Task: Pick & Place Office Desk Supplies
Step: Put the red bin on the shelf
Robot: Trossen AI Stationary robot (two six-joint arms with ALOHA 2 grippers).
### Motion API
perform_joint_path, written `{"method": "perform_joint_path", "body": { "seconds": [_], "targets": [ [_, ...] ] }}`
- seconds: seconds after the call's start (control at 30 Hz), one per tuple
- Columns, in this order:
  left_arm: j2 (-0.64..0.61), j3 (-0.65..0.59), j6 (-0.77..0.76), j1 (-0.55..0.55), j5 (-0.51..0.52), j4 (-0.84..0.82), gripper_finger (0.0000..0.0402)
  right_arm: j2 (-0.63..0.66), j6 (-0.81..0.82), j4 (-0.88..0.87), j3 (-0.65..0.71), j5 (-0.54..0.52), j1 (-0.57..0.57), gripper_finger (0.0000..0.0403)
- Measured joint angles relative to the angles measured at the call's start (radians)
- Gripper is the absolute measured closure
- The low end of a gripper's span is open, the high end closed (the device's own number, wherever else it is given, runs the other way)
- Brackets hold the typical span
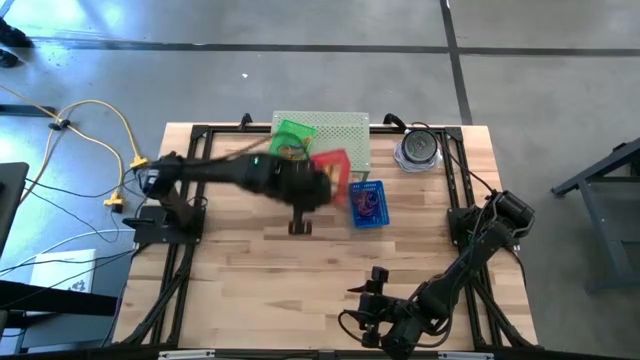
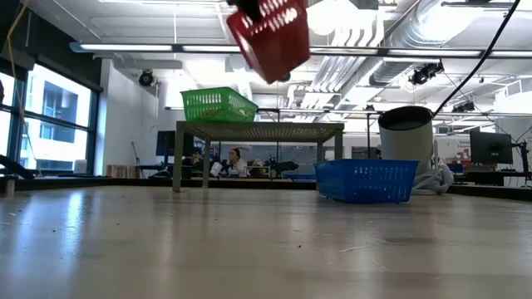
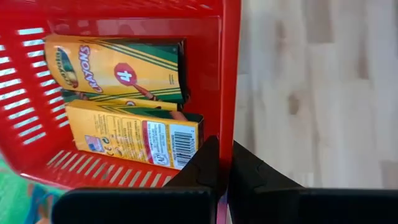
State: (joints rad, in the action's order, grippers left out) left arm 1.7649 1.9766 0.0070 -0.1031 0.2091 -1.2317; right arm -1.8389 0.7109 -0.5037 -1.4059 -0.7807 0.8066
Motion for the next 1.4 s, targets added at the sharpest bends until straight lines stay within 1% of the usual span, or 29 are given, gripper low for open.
{"method": "perform_joint_path", "body": {
  "seconds": [0.1, 0.2, 0.33, 0.5, 0.67, 0.77, 1.4],
  "targets": [
    [0.004, 0.0, 0.005, 0.092, -0.053, 0.002, 0.04, 0.0, 0.0, -0.005, 0.0, 0.0, 0.0, 0.0188],
    [0.018, -0.001, 0.03, 0.162, -0.103, -0.004, 0.04, 0.0, -0.003, -0.007, 0.0, 0.0, 0.0, 0.0188],
    [0.036, -0.001, 0.069, 0.196, -0.129, -0.003, 0.04, 0.0, -0.005, -0.014, 0.0, -0.001, 0.0, 0.0188],
    [0.066, -0.001, 0.124, 0.199, -0.123, -0.002, 0.04, 0.0, -0.006, -0.016, 0.0, -0.002, 0.005, 0.0188],
    [0.08, -0.001, 0.151, 0.206, -0.051, -0.01, 0.04, 0.0, -0.006, -0.017, 0.0, -0.002, 0.014, 0.0188],
    [0.084, -0.002, 0.154, 0.219, -0.031, -0.035, 0.04, 0.0, -0.006, -0.015, 0.0, -0.004, 0.02, 0.0188],
    [0.111, -0.002, 0.206, 0.28, -0.016, -0.01, 0.04, 0.0, -0.005, -0.016, 0.0, -0.005, 0.025, 0.0188]
  ]
}}
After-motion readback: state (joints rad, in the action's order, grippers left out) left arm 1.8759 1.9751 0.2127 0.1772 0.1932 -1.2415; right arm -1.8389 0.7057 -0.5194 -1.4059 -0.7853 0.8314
